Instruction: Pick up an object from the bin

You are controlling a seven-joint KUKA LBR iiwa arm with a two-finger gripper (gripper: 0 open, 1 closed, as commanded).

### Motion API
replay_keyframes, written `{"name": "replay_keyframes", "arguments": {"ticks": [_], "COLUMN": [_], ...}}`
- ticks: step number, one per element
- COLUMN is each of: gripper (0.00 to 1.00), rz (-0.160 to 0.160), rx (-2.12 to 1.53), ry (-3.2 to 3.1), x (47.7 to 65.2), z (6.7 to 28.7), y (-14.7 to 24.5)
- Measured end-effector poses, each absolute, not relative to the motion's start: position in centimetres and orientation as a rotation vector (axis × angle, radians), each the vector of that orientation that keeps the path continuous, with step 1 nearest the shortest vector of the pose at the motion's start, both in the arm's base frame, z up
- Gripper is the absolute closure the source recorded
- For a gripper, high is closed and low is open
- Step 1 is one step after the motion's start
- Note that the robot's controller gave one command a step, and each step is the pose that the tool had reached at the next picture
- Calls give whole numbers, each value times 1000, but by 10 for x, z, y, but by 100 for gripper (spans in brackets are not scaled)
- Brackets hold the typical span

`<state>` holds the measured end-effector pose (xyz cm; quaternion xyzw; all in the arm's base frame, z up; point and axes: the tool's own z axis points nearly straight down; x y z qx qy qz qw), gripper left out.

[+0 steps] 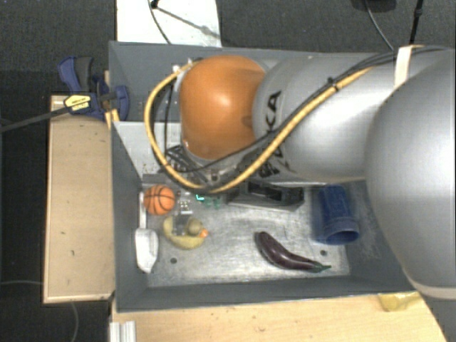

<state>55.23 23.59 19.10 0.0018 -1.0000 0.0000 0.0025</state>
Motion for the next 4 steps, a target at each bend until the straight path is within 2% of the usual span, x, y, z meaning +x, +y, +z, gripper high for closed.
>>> {"name": "replay_keyframes", "arguments": {"ticks": [1, 2, 3, 4], "gripper": [0, 0, 0, 0], "rz": [-3, -5, 2, -1], "rx": [-5, 23, -76, -114], "ry": [-3144, -3148, -3136, -3141], "x": [555, 550, 550, 546], "z": [195, 133, 106, 128], "y": [235, 206, 192, 177]}}
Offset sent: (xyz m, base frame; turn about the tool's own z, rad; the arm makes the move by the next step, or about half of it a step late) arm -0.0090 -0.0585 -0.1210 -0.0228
